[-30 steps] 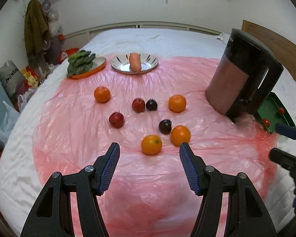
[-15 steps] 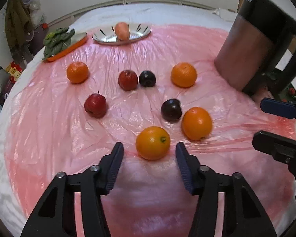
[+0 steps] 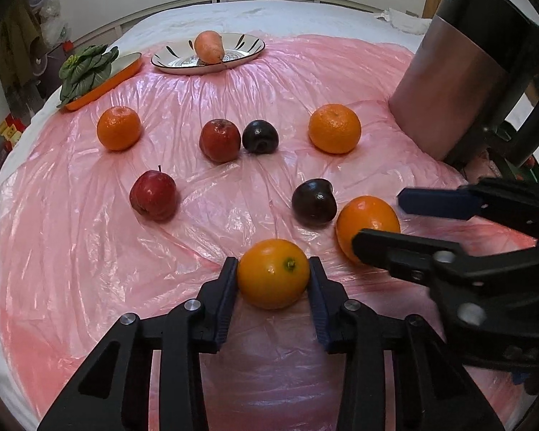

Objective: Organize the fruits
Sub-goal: 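Grasp an orange with the left tool while the right tool grasps another orange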

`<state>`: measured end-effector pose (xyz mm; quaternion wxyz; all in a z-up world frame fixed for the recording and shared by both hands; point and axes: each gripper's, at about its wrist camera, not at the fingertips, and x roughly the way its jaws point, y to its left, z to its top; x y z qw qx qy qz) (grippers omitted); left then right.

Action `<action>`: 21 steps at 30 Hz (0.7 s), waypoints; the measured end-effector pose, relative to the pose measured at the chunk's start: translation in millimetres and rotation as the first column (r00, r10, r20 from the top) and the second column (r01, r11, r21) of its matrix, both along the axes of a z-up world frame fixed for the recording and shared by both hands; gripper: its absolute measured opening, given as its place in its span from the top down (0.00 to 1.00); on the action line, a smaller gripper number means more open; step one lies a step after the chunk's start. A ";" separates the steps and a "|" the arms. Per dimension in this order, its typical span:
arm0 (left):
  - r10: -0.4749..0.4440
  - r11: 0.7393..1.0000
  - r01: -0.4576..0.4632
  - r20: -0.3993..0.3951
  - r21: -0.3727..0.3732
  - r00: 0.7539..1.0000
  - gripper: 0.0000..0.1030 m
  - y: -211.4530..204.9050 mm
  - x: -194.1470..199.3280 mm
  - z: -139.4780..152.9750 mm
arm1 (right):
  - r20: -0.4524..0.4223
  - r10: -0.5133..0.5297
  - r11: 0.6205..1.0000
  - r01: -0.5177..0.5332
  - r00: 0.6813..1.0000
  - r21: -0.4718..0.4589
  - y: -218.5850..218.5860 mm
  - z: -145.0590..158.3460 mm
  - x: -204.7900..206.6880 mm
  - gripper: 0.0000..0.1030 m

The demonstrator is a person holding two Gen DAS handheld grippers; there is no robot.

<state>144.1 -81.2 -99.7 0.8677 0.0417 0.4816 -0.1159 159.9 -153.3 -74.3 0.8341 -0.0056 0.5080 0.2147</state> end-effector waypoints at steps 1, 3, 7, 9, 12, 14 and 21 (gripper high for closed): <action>-0.001 1.000 0.001 0.001 -0.007 1.000 0.68 0.8 0.2 -0.1 | -0.010 -0.003 1.000 0.003 1.000 -0.001 0.9 -2.9 1.9 0.33; -0.008 1.000 0.008 0.005 -0.008 1.000 0.68 1.1 -0.7 -1.4 | -0.031 -0.008 1.000 0.008 0.999 0.003 3.6 -9.4 5.2 0.37; -0.011 1.000 0.012 0.009 -0.015 1.000 0.68 2.2 -1.6 -1.6 | -0.051 -0.019 1.000 0.020 0.999 0.008 5.4 -17.3 8.9 0.39; -0.010 1.000 0.010 0.010 -0.024 1.000 0.68 3.1 -1.6 -1.5 | -0.058 -0.020 1.000 0.021 0.998 0.010 5.3 -19.0 9.7 0.46; -0.001 0.999 0.002 0.015 -0.045 1.000 0.69 6.4 -2.1 0.0 | -0.059 -0.023 0.999 0.025 0.998 0.030 1.6 -16.4 10.0 0.56; 0.003 0.999 -0.002 0.018 -0.048 1.000 0.69 6.6 -3.9 0.7 | -0.054 -0.030 0.998 0.033 0.998 0.046 -0.7 -14.3 9.3 0.57; 0.018 0.999 -0.015 0.045 -0.051 0.999 0.69 7.6 -11.8 9.6 | 0.002 -0.051 0.996 0.051 0.999 0.077 -8.3 3.5 -5.5 0.56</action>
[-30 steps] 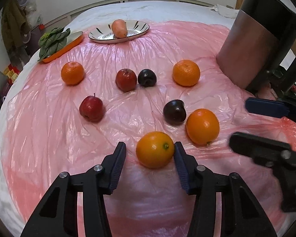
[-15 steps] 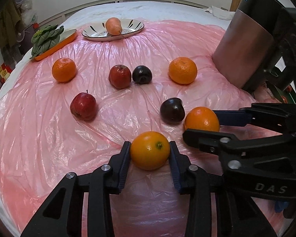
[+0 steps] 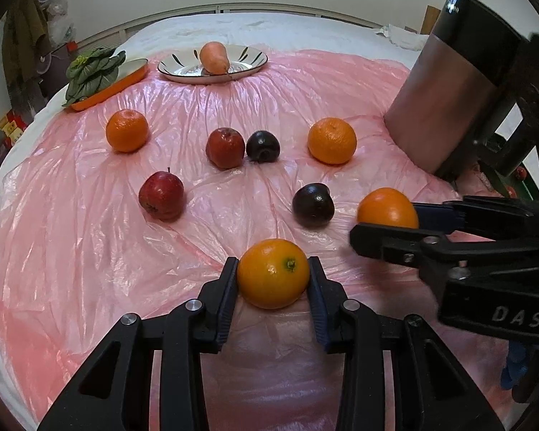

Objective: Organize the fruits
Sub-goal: 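Grasp an orange with the left tool while the right tool grasps another orange, then carry both oranges to the green tray and open both tools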

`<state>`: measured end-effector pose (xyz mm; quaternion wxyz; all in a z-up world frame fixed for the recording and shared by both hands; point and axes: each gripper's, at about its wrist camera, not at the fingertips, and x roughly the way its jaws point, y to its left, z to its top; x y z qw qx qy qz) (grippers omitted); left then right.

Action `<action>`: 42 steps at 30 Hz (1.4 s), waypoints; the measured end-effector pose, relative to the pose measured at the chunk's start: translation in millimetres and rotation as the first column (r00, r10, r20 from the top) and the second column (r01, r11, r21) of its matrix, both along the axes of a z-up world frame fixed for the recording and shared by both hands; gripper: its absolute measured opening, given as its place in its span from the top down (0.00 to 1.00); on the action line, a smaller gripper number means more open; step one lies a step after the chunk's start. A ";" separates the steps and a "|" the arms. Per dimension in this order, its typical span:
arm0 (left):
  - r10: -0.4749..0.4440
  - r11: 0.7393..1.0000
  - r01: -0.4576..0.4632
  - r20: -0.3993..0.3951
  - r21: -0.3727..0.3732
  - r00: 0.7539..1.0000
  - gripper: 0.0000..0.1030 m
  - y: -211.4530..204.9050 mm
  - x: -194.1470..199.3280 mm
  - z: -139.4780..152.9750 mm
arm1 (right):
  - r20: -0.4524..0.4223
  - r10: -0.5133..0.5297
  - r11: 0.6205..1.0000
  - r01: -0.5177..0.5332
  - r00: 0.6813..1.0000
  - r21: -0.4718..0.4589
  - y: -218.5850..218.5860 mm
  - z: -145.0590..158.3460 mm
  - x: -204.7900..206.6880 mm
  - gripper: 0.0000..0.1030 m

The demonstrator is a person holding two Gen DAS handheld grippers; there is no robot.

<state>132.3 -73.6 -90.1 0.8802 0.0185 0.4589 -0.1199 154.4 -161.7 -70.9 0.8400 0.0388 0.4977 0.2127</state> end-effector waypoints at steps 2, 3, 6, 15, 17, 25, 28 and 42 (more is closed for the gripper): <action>0.009 1.000 -0.009 0.003 -0.021 1.000 0.69 3.1 -2.2 4.3 | 0.013 -0.010 1.000 0.009 1.000 0.015 -5.2 5.8 -5.0 0.56; 0.013 0.999 -0.013 0.004 -0.030 1.000 0.69 4.3 -2.9 5.9 | 0.022 -0.017 1.000 0.016 1.000 0.022 -8.5 9.7 -7.9 0.56; 0.026 0.998 -0.025 0.005 -0.064 1.000 0.69 7.8 -6.4 11.4 | 0.043 -0.036 0.999 0.034 0.998 0.038 -19.8 20.4 -15.5 0.63; 0.064 0.996 -0.063 0.009 -0.069 0.998 0.69 11.5 -16.6 20.3 | 0.050 -0.002 0.999 0.000 0.999 0.043 -25.9 27.5 -27.9 0.63; 0.068 0.996 -0.067 0.013 -0.064 0.998 0.69 13.2 -18.0 20.7 | 0.059 0.009 1.000 -0.011 0.998 0.028 -17.6 25.9 -28.0 0.63; 0.089 0.993 -0.087 0.025 -0.077 0.996 0.69 31.1 -23.0 22.7 | 0.023 0.007 0.998 -0.006 1.000 -0.059 13.7 -1.9 -11.9 0.24; 0.098 0.992 -0.095 0.028 -0.086 0.995 0.69 37.7 -26.2 23.6 | 0.013 0.009 0.998 -0.008 1.000 -0.069 19.1 -11.4 -8.3 0.26; 0.115 0.988 -0.109 0.055 -0.113 0.992 0.69 45.4 -42.9 44.0 | 0.007 -0.096 0.990 0.094 0.995 0.107 -20.8 -3.6 -18.7 0.53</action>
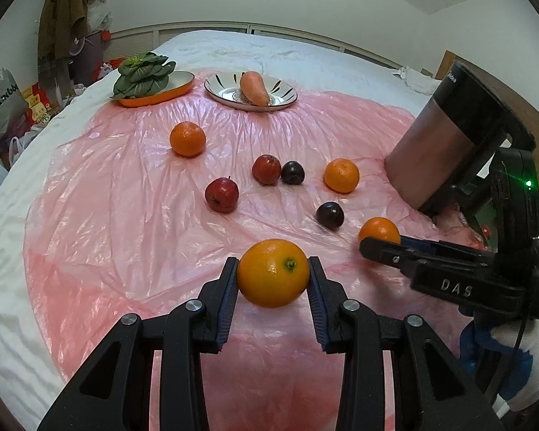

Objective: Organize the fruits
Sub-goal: 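Carry both oranges to the green tray and open both tools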

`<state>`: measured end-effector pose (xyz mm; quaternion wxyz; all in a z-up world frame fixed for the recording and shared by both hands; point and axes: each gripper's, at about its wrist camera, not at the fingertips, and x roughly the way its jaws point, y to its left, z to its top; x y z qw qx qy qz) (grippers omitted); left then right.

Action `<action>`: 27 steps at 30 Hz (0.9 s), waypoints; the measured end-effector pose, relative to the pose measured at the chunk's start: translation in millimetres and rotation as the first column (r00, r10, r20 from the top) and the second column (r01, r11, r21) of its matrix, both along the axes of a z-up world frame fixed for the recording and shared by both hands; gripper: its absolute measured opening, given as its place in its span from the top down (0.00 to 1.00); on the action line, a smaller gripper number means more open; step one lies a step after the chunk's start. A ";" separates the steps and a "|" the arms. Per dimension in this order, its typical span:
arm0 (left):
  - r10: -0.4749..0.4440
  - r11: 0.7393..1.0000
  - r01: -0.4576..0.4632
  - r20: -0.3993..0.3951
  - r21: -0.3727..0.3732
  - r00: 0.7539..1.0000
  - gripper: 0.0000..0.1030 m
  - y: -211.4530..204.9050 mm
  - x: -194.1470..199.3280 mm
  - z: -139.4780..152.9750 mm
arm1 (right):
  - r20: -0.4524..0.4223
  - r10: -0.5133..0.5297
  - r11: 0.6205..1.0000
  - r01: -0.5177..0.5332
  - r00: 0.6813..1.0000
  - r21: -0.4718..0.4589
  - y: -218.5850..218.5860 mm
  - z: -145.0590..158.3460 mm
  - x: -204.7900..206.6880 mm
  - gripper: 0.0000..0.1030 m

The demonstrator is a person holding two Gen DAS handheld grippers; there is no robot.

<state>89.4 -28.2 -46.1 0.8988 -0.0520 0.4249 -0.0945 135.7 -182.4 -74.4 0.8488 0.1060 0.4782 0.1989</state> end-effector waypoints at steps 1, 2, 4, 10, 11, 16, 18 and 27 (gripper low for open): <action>0.001 1.000 -0.001 0.002 0.001 1.000 0.69 -0.3 -1.5 1.5 | -0.003 -0.013 1.000 0.013 1.000 0.026 -4.7 0.3 -1.5 0.53; 0.001 1.000 -0.001 0.004 0.005 1.000 0.69 -0.7 -3.6 3.2 | -0.005 -0.027 0.998 0.027 1.000 0.051 -9.9 0.9 -3.3 0.53; 0.001 1.000 -0.001 0.005 0.009 1.000 0.69 -1.2 -7.1 5.5 | -0.003 -0.047 0.996 0.047 0.999 0.078 -19.3 3.5 -8.8 0.53; -0.026 1.000 0.026 0.017 0.015 1.000 0.69 -13.1 -19.1 17.1 | 0.024 -0.065 0.993 0.063 0.998 0.096 -49.9 17.1 -37.1 0.53; -0.040 0.999 0.040 0.020 0.014 0.999 0.69 -19.1 -21.3 19.4 | 0.029 -0.070 0.993 0.067 0.997 0.095 -59.0 20.2 -44.8 0.53; -0.113 0.994 0.113 0.024 -0.005 0.993 0.69 -58.0 -27.6 27.7 | 0.066 -0.097 0.994 0.093 0.993 0.060 -102.6 34.4 -69.3 0.53; -0.155 0.988 0.155 0.023 -0.019 0.988 0.69 -80.7 -29.9 29.9 | 0.083 -0.120 0.992 0.117 0.989 0.038 -127.3 40.5 -79.8 0.53; -0.376 0.924 0.376 0.018 -0.070 0.926 0.69 -212.6 -26.1 38.4 | 0.131 -0.285 0.954 0.295 0.950 -0.064 -258.9 58.4 -107.7 0.53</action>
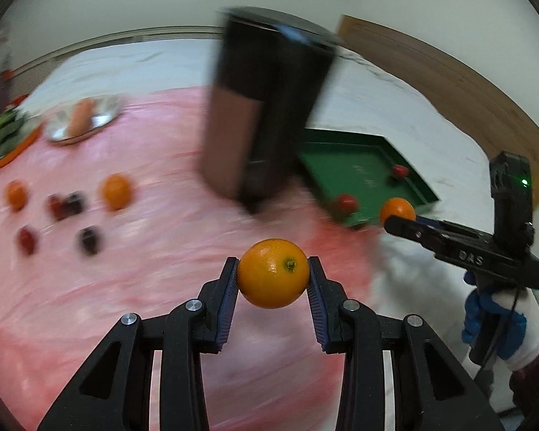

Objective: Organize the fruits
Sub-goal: 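Carry both oranges to the green tray and open both tools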

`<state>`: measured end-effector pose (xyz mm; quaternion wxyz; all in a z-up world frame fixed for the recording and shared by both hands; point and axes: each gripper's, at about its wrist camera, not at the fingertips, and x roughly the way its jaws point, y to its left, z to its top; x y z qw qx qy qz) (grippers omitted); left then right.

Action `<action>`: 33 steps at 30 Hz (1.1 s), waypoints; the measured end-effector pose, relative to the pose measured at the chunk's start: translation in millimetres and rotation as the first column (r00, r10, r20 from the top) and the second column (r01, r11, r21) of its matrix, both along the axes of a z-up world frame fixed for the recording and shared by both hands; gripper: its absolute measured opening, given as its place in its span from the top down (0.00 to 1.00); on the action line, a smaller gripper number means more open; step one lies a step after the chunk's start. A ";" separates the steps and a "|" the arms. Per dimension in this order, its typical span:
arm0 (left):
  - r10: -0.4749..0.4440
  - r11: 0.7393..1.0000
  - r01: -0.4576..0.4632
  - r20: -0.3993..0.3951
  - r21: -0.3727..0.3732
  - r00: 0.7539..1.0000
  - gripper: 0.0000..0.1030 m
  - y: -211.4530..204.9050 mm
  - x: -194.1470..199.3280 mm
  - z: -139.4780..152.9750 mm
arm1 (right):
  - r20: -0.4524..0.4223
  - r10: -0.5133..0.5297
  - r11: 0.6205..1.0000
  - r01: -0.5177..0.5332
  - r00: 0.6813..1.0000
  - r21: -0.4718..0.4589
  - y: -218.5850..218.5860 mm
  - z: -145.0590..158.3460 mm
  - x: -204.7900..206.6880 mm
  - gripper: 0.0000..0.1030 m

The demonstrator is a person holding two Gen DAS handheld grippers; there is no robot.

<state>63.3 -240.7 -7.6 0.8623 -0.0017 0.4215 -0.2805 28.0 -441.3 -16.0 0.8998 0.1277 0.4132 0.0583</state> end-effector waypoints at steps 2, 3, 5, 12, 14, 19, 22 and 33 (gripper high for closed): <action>-0.040 0.999 0.040 -0.006 -0.007 0.999 0.69 -29.7 3.7 0.5 | 0.000 -0.038 0.999 0.038 0.999 -0.020 -24.3 1.3 -0.6 0.53; -0.054 0.999 0.054 -0.008 -0.009 0.999 0.69 -40.1 5.8 0.7 | 0.001 -0.059 0.998 0.059 0.998 -0.032 -39.0 1.7 -1.4 0.53; -0.085 0.996 0.085 -0.012 -0.009 0.996 0.69 -67.2 13.1 0.3 | 0.002 -0.092 0.994 0.092 0.996 -0.052 -61.7 1.3 -1.6 0.53; -0.135 0.990 0.135 -0.013 0.027 0.991 0.69 -141.9 51.3 -3.1 | -0.021 -0.160 0.978 0.156 0.987 -0.138 -123.2 -13.6 15.5 0.53; -0.134 0.990 0.134 -0.016 0.050 0.991 0.69 -161.8 67.8 -6.7 | -0.029 -0.171 0.974 0.165 0.985 -0.156 -130.3 -19.9 21.1 0.53; -0.110 0.987 0.113 -0.031 0.116 0.993 0.69 -189.8 101.8 -27.8 | -0.046 -0.186 0.964 0.173 0.981 -0.204 -150.3 -37.1 40.5 0.53; -0.098 0.981 0.103 -0.038 0.167 0.994 0.69 -201.9 115.2 -43.8 | -0.053 -0.181 0.959 0.165 0.982 -0.231 -155.7 -46.9 50.9 0.53; -0.064 0.973 0.080 -0.079 0.215 0.995 0.68 -213.2 132.1 -77.8 | -0.041 -0.166 0.953 0.149 0.985 -0.263 -156.9 -56.4 54.8 0.51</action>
